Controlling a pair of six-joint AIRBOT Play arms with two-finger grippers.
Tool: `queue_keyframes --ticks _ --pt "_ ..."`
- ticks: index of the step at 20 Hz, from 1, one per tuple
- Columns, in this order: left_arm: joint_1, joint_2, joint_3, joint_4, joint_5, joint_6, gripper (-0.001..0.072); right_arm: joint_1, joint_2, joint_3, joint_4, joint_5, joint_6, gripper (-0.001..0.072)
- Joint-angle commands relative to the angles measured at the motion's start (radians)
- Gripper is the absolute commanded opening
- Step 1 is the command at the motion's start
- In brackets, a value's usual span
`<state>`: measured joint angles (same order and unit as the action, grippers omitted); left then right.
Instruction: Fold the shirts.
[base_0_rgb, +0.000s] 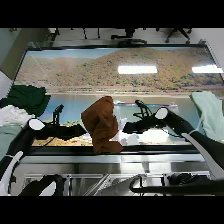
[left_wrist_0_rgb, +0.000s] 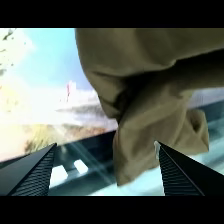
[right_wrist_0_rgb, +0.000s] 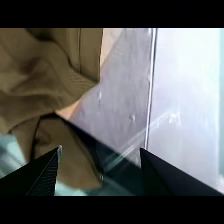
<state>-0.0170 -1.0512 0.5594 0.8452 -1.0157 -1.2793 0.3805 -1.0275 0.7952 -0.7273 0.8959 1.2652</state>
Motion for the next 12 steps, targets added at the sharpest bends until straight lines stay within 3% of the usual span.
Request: queue_keyframes --ticks 1,3,4,5,7,9,10,11,12 --pt "-0.039 -0.042 -0.097 -0.15 0.237 0.092 0.0709 0.059 -0.143 -0.009 0.154 -0.147 -0.127 0.0554" --pt "-0.08 -0.143 -0.04 -0.15 0.259 0.11 0.0708 0.059 -0.205 -0.002 0.283 -0.144 -0.235 0.054" --pt "-0.095 -0.188 -0.002 -0.15 0.262 0.121 0.0707 0.059 -0.225 0.001 0.35 -0.144 -0.292 0.0494" --pt "-0.109 -0.232 0.042 -0.149 0.265 0.129 0.0645 0.059 -0.238 0.004 0.399 -0.145 -0.333 0.0484" --pt "-0.117 -0.308 0.118 -0.149 0.26 0.135 0.0375 0.06 -0.261 0.013 0.454 -0.148 -0.361 0.0484" --pt "-0.117 -0.367 0.168 -0.15 0.254 0.135 0.0353 0.062 -0.295 0.021 0.491 -0.148 -0.362 0.0483" --pt "-0.117 -0.393 0.186 -0.151 0.238 0.135 0.0352 0.07 -0.313 0.024 0.522 -0.147 -0.377 0.04" --pt "-0.117 -0.414 0.202 -0.155 0.219 0.135 0.0351 0.085 -0.328 0.024 0.576 -0.141 -0.428 0.022" --pt "-0.117 -0.432 0.222 -0.159 0.194 0.135 0.0257 0.098 -0.34 0.026 0.634 -0.134 -0.476 0.0157"
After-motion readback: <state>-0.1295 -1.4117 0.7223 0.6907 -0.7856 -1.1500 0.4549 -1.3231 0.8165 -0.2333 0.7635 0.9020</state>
